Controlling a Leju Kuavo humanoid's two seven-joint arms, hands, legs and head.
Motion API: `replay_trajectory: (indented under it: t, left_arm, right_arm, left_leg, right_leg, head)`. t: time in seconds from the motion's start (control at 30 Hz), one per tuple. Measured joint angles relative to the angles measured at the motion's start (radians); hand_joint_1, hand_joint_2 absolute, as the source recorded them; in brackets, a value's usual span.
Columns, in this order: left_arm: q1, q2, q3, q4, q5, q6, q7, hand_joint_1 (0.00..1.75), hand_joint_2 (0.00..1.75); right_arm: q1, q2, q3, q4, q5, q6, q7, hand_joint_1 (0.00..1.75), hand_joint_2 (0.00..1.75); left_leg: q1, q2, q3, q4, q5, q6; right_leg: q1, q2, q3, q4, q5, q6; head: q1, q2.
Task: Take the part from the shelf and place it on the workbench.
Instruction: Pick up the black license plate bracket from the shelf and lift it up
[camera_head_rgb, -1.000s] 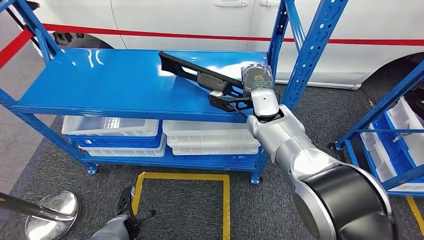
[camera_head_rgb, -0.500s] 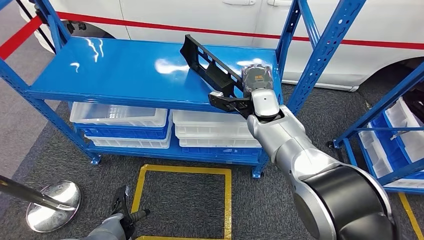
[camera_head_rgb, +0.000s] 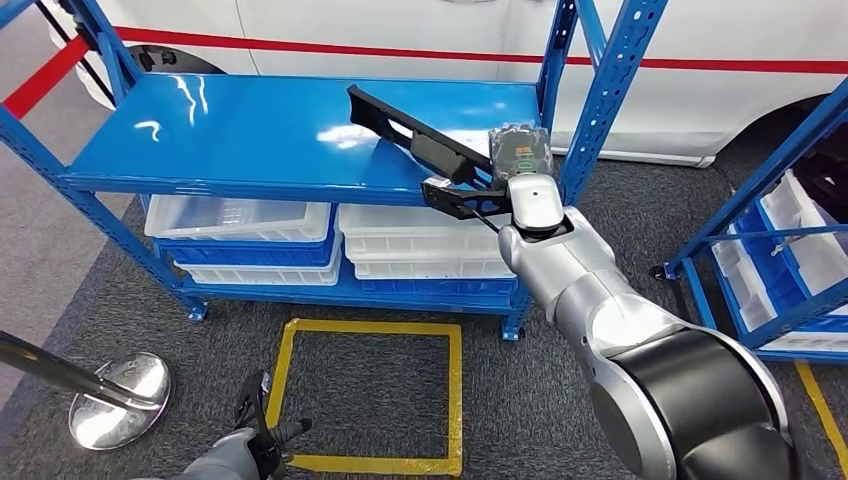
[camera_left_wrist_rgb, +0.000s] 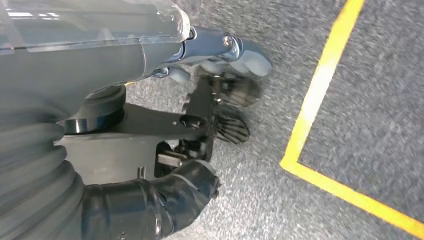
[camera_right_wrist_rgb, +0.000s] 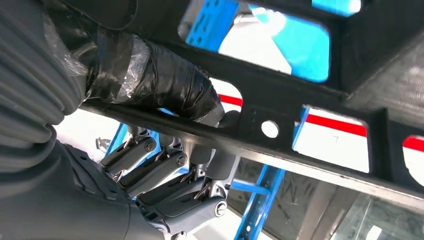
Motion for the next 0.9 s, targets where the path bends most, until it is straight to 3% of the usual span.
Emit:
replay_trajectory:
  t: [0.03, 0.1, 0.17, 0.2, 0.27, 0.33, 0.4, 0.47, 0.5, 0.53, 0.6, 0.67, 0.7, 0.8, 0.83, 0.9]
  left_arm:
    - [0.000, 0.000, 0.000, 0.000, 0.000, 0.001, 0.000, 0.00, 1.75]
    - [-0.001, 0.001, 0.000, 0.000, 0.000, 0.002, 0.000, 0.00, 1.75]
    - [-0.003, 0.001, 0.000, 0.000, 0.000, 0.003, 0.000, 0.00, 1.75]
    - [-0.003, 0.001, 0.000, 0.000, 0.000, 0.003, 0.000, 0.00, 1.75]
    - [-0.003, 0.001, 0.000, 0.000, 0.000, 0.003, 0.000, 0.00, 1.75]
    - [-0.004, 0.001, 0.000, 0.000, -0.002, 0.004, 0.000, 0.00, 1.75]
    - [-0.005, 0.001, 0.000, 0.000, -0.003, 0.004, 0.000, 0.00, 1.75]
    - [-0.005, 0.002, 0.000, 0.000, -0.003, 0.004, 0.000, 0.00, 1.75]
    - [-0.005, 0.002, 0.000, 0.000, -0.003, 0.004, 0.000, 0.00, 1.75]
    - [-0.004, 0.002, 0.000, 0.000, -0.003, 0.004, 0.000, 0.00, 1.75]
    - [-0.004, 0.001, 0.000, 0.000, -0.003, 0.004, 0.000, 0.00, 1.75]
    - [-0.004, -0.001, 0.000, 0.001, -0.003, 0.004, 0.000, 0.00, 1.75]
    - [-0.005, -0.002, 0.000, 0.001, -0.003, 0.004, 0.000, 0.00, 1.75]
    - [-0.004, -0.004, 0.000, 0.001, -0.003, 0.004, 0.000, 0.00, 1.75]
    - [-0.004, -0.004, 0.000, 0.001, -0.003, 0.004, 0.000, 0.00, 1.75]
    - [-0.005, -0.003, 0.000, 0.001, -0.003, 0.005, 0.000, 0.00, 1.75]
  right_arm:
    - [0.001, 0.000, -0.001, 0.000, 0.000, 0.000, -0.001, 1.75, 1.75]
    - [0.002, 0.000, -0.002, 0.000, 0.000, 0.000, -0.001, 1.75, 1.75]
    - [0.002, 0.000, -0.003, 0.000, 0.000, -0.001, -0.001, 1.75, 1.75]
    - [0.002, 0.000, -0.004, 0.000, 0.000, -0.001, -0.001, 1.75, 1.75]
    - [0.003, -0.001, -0.005, 0.000, 0.000, -0.001, 0.000, 1.75, 1.75]
    - [0.003, -0.003, -0.009, 0.000, 0.000, -0.001, 0.003, 1.75, 1.75]
    - [0.004, -0.006, -0.014, 0.000, 0.000, -0.001, 0.006, 1.75, 1.75]
    - [0.006, -0.009, -0.019, 0.000, 0.000, -0.001, 0.009, 1.75, 1.75]
    - [0.007, -0.009, -0.022, 0.000, 0.000, -0.001, 0.010, 1.75, 1.75]
    - [0.009, -0.009, -0.025, 0.000, 0.000, -0.001, 0.011, 1.75, 1.75]
    - [0.009, -0.010, -0.028, 0.000, -0.001, -0.001, 0.011, 1.75, 1.75]
    - [0.008, -0.010, -0.032, 0.000, -0.002, -0.001, 0.011, 1.75, 1.75]
    - [0.008, -0.010, -0.034, -0.001, -0.002, -0.001, 0.010, 1.75, 1.75]
    - [0.008, -0.011, -0.039, 0.000, -0.002, 0.000, 0.010, 1.75, 1.75]
    - [0.007, -0.011, -0.039, 0.000, -0.001, 0.001, 0.011, 1.75, 1.75]
    - [0.007, -0.009, -0.040, 0.000, 0.000, 0.002, 0.014, 1.75, 1.75]
  left_leg:
    - [0.003, 0.000, 0.015, -0.004, 0.010, -0.003]
    - [0.007, 0.001, 0.096, -0.116, 0.054, -0.008]
    - [0.004, -0.002, 0.170, -0.233, 0.072, -0.003]
    - [0.002, -0.003, 0.185, -0.260, 0.070, 0.002]
    - [0.000, -0.005, 0.182, -0.267, 0.076, 0.018]
    - [0.002, -0.002, 0.172, -0.272, 0.090, 0.038]
    - [0.002, 0.001, 0.157, -0.276, 0.106, 0.056]
    - [-0.002, 0.001, 0.138, -0.275, 0.119, 0.063]
    - [-0.004, 0.001, 0.129, -0.274, 0.126, 0.063]
    - [-0.007, 0.000, 0.121, -0.273, 0.131, 0.063]
    - [-0.012, -0.001, 0.109, -0.271, 0.140, 0.062]
    - [-0.015, 0.000, 0.102, -0.271, 0.149, 0.057]
    - [-0.014, 0.001, 0.100, -0.272, 0.154, 0.052]
    - [-0.009, 0.000, 0.096, -0.280, 0.167, 0.034]
    - [-0.009, -0.001, 0.090, -0.273, 0.157, 0.029]
    - [-0.008, -0.002, 0.061, -0.201, 0.096, 0.019]
  right_leg:
    - [-0.001, 0.000, -0.010, 0.003, 0.006, 0.003]
    - [-0.006, 0.001, -0.026, 0.011, 0.014, 0.011]
    - [-0.006, 0.001, -0.038, 0.019, 0.021, 0.022]
    - [-0.005, 0.001, -0.042, 0.022, 0.025, 0.028]
    - [-0.003, 0.002, -0.047, 0.020, 0.036, 0.042]
    - [-0.005, 0.003, -0.059, 0.037, 0.017, 0.052]
    - [-0.007, 0.005, -0.091, 0.122, -0.055, 0.058]
    - [-0.006, 0.005, -0.133, 0.251, -0.129, 0.061]
    - [-0.006, 0.005, -0.140, 0.292, -0.143, 0.060]
    - [-0.005, 0.005, -0.130, 0.297, -0.137, 0.057]
    - [0.000, 0.006, -0.054, 0.195, -0.091, 0.041]
    - [0.008, 0.007, 0.026, 0.066, -0.064, 0.022]
    - [0.012, 0.007, 0.044, 0.032, -0.061, 0.016]
    - [0.016, 0.004, 0.046, 0.005, -0.044, 0.011]
    - [0.012, 0.001, 0.045, -0.005, -0.034, 0.007]
    - [0.003, -0.004, 0.038, -0.019, -0.015, 0.001]
  head:
    - [0.000, 0.000]
    - [0.000, 0.000]
    - [0.000, 0.000]
    - [0.000, 0.000]
    - [0.001, 0.000]
    - [0.001, 0.000]
    - [0.001, 0.000]
    - [0.001, 0.000]
    - [0.001, 0.000]
    - [0.001, 0.000]
    - [0.001, 0.000]
    - [0.000, 0.000]
    - [0.000, 0.000]
    - [0.000, 0.000]
    - [0.000, 0.000]
    - [0.000, 0.000]
